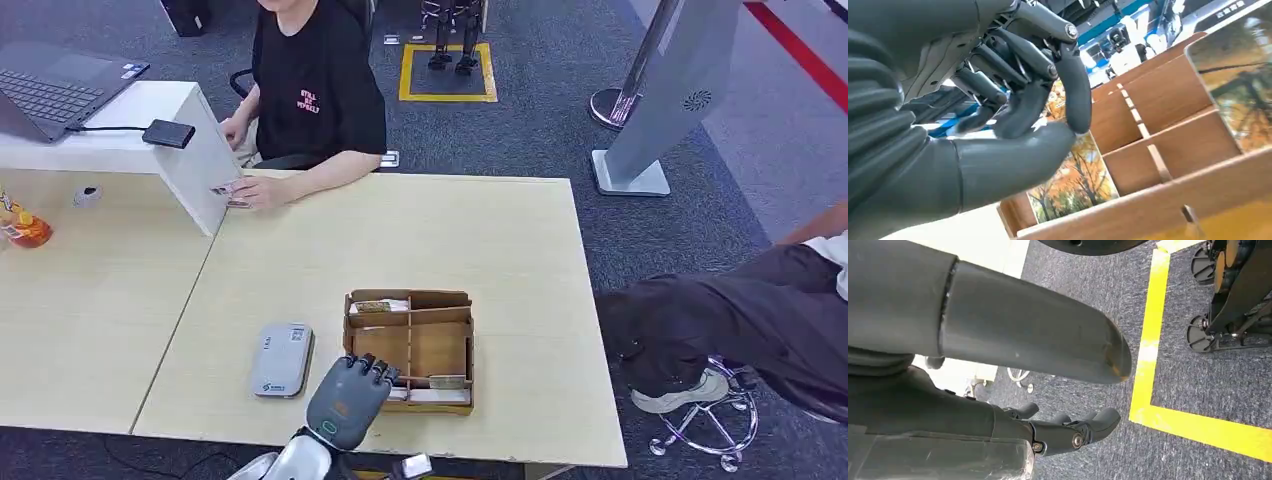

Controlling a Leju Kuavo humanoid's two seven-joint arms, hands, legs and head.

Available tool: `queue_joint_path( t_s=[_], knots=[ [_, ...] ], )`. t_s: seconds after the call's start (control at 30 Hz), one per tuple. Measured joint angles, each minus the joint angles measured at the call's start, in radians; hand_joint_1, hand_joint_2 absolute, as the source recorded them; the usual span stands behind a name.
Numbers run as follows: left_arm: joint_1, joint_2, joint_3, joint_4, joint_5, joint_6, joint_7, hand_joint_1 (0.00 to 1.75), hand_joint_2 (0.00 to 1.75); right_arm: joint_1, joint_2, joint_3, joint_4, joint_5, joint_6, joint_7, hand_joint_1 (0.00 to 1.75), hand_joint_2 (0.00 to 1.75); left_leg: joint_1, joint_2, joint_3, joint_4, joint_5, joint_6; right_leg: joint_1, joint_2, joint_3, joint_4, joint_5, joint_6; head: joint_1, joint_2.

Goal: Pass the card to the sensor for recognition and then transmit it.

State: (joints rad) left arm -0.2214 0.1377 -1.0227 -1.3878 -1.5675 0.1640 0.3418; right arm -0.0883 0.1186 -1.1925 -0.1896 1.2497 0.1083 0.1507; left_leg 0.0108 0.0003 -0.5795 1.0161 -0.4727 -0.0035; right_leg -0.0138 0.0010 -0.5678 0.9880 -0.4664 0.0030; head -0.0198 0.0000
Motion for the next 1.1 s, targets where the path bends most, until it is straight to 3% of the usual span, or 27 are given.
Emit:
queue_joint_path(
  t_s=[0.5,0.73,0.9,0.93,1.0,1.03,1.07,1.1],
  knots=[
    [-0.038,0.005,-0.001,-0.088,0.000,0.007,0.079,0.00,1.75,-0.001,0.000,0.000,0.000,-0.004,-0.010,0.000,0.00,0.00,0.000,0.000,0.000,0.000,0.000,0.000,0.000,0.000,0.000,0.000,0.000,0.000,0.000,0.000],
    [-0.045,0.005,-0.005,-0.097,0.000,0.002,0.079,0.00,1.75,-0.001,0.000,0.000,0.000,-0.003,-0.010,0.000,0.00,0.00,0.000,0.000,0.000,0.000,0.000,0.000,0.000,0.000,0.000,0.000,0.000,0.000,0.000,0.000],
    [-0.045,0.012,-0.006,-0.097,0.000,-0.010,0.043,0.02,1.75,-0.002,0.000,0.000,0.000,-0.003,-0.010,0.002,0.00,0.00,0.000,0.000,0.000,0.000,0.000,0.000,0.000,0.000,0.000,0.000,0.000,0.000,0.000,0.000],
    [-0.044,0.013,-0.006,-0.097,0.000,-0.013,0.034,0.05,1.75,-0.002,0.000,0.000,0.000,-0.003,-0.010,0.003,0.00,0.00,0.000,0.000,0.000,0.000,0.000,0.000,0.000,0.000,0.000,0.000,0.000,0.000,0.000,0.000],
    [-0.042,0.014,-0.006,-0.097,0.000,-0.018,0.015,0.51,1.75,-0.002,0.000,0.000,0.000,-0.003,-0.010,0.003,0.00,0.00,0.000,0.000,0.000,0.000,0.000,0.000,0.000,0.000,0.000,0.000,0.000,0.000,0.000,0.000],
    [-0.041,0.015,-0.006,-0.097,0.000,-0.019,0.001,0.51,1.75,-0.002,0.000,0.000,0.000,-0.003,-0.010,0.003,0.00,0.00,0.000,0.000,0.000,0.000,0.000,0.000,0.000,0.000,0.000,0.000,0.000,0.000,0.000,0.000],
    [-0.038,0.016,-0.006,-0.097,0.000,-0.019,-0.008,0.72,1.75,-0.002,0.000,0.000,0.000,-0.003,-0.010,0.003,0.00,0.00,0.000,0.000,0.000,0.000,0.000,0.000,0.000,0.000,0.000,0.000,0.000,0.000,0.000,0.000],
    [-0.037,0.017,-0.006,-0.097,0.000,-0.020,-0.012,0.70,1.75,-0.002,0.000,0.000,0.000,-0.003,-0.010,0.003,0.00,0.00,0.000,0.000,0.000,0.000,0.000,0.000,0.000,0.000,0.000,0.000,0.000,0.000,0.000,0.000]
  ],
)
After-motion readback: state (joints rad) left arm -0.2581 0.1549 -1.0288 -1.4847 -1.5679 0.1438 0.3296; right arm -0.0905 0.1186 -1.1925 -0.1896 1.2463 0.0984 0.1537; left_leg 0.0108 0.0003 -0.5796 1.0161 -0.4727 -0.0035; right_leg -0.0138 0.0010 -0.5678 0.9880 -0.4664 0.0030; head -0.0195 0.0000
